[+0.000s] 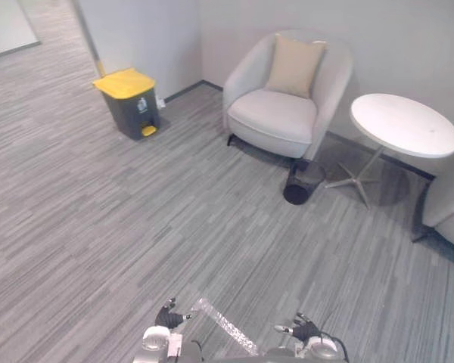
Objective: Organize the slippers on the shoe rack
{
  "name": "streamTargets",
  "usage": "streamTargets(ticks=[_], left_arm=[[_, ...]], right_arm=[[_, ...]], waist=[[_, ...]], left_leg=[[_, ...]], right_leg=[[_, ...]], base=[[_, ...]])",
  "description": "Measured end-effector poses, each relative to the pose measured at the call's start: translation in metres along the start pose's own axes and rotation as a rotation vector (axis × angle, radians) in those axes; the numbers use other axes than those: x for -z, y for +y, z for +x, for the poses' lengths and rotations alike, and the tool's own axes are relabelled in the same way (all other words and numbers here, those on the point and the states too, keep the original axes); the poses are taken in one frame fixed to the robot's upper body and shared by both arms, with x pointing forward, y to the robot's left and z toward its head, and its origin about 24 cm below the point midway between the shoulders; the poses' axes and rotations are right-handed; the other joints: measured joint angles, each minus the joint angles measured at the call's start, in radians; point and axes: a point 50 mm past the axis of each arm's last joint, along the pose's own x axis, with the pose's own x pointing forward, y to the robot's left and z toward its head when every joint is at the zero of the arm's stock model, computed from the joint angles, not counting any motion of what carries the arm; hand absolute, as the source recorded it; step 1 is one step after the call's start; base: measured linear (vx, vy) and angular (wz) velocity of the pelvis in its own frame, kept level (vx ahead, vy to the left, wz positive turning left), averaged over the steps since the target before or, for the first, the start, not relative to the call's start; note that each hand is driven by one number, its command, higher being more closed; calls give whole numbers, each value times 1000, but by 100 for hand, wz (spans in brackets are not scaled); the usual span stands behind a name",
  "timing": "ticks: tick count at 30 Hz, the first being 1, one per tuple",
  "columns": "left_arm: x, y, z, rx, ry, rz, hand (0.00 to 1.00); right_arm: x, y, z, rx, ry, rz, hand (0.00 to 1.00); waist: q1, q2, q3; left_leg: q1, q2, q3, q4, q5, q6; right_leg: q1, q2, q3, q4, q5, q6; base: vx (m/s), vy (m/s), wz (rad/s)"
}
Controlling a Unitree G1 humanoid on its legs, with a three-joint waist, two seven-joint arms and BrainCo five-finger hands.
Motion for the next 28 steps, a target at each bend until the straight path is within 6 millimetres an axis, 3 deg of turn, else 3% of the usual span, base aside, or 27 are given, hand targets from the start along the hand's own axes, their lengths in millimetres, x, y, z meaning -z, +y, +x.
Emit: streamTargets(ticks=[2, 6, 9, 10, 12, 14, 15, 16, 17, 19, 20, 21, 23, 25, 28], left_arm=[[1, -1, 0, 4, 5, -2, 0], [3, -3, 1, 14, 26, 3, 0], [4, -9, 0, 32, 34, -4, 0], [3, -11, 0, 37, 30, -7, 0], [3, -9, 0, 42, 28, -13, 0], [2, -6, 1, 32, 23, -37, 0], [3, -4, 0, 24, 24, -50, 0], [2, -6, 0, 23, 21, -64, 0], [1, -6, 1, 25, 17, -63, 0], [0, -6, 1, 25, 13, -61, 0], [1, -10, 0, 36, 16, -55, 0], [1, -12, 0, 42, 18, -48, 0], [1, -2, 1, 26, 15, -15, 0], [4, 0, 0, 22, 27, -3, 0], [6, 1, 0, 30, 32, 32, 0]], right_arm=[[-2, -4, 0, 7, -8, -18, 0], [-1, -9, 1, 17, 1, -26, 0], [0, -15, 1, 30, 3, -33, 0], [0, -17, 1, 34, 5, -36, 0], [1, -19, 1, 39, 7, -39, 0], [1, -21, 1, 42, 8, -43, 0], [1, -22, 1, 45, 8, -45, 0], [-4, -23, 2, 54, -4, -47, 0], [-5, -25, 3, 59, -2, -45, 0], [-3, -24, 2, 58, 3, -42, 0], [1, -26, 1, 61, 11, -41, 0], [0, -28, 1, 68, 10, -45, 0], [7, -19, 0, 43, 30, -28, 0], [12, -17, -1, 45, 43, 8, 0], [15, -15, -2, 42, 54, 24, 0]], waist=[[-4, 11, 0], [-7, 29, -6], [-10, 50, -3], [-7, 56, -1], [5, 68, 5], [18, 76, 9], [24, 84, 13], [28, 83, 20], [28, 83, 21], [28, 80, 23], [27, 100, 11], [30, 109, 10], [31, 52, -13], [27, 26, -25], [24, 19, -30]], left_leg=[[43, 2, 30, -44, 6, 5], [54, 19, 53, -57, 13, 5], [75, 28, 79, -32, 12, 3], [65, 43, 93, 19, -5, -19], [3, 106, 113, 241, -74, -42], [-73, 154, 103, 446, -76, -46], [-115, 167, 70, 545, -59, -44], [-147, 166, 11, 587, -115, -52], [-160, 151, -18, 557, -168, -53], [-159, 118, -75, 408, -176, -45], [-146, 110, -126, 248, -101, -53], [-144, 114, -134, 224, -77, -71], [-101, 66, -85, 137, -51, -46], [-62, 36, -62, 72, -31, -30], [-10, 13, -37, 1, -15, -20]], right_leg=[[-1, -23, -138, -18, 3, -6], [77, -9, -405, -197, 13, -53], [157, 17, -381, -335, 31, -49], [170, 27, -364, -352, 45, -49], [194, 69, -319, -387, 48, -51], [196, 100, -257, -395, 49, -54], [201, 108, -220, -395, 48, -61], [200, 109, -177, -394, 49, -65], [199, 105, -141, -394, 50, -65], [198, 92, -89, -393, 52, -61], [188, 105, -70, -397, 55, -42], [186, 109, -54, -404, 53, -26], [185, 54, -45, -428, 65, -2], [183, 25, -35, -426, 64, 0], [182, 9, -36, -425, 64, 0]], base=[[143, 111, -54], [177, -5, -43], [155, -58, -38], [83, -77, -55], [23, -76, -73], [51, -30, -97], [124, 44, -119], [124, 122, -121], [83, 142, -105], [45, 182, -90], [39, 205, -81], [67, 230, -64], [106, 196, -40], [94, 94, -24], [76, 51, -20]])
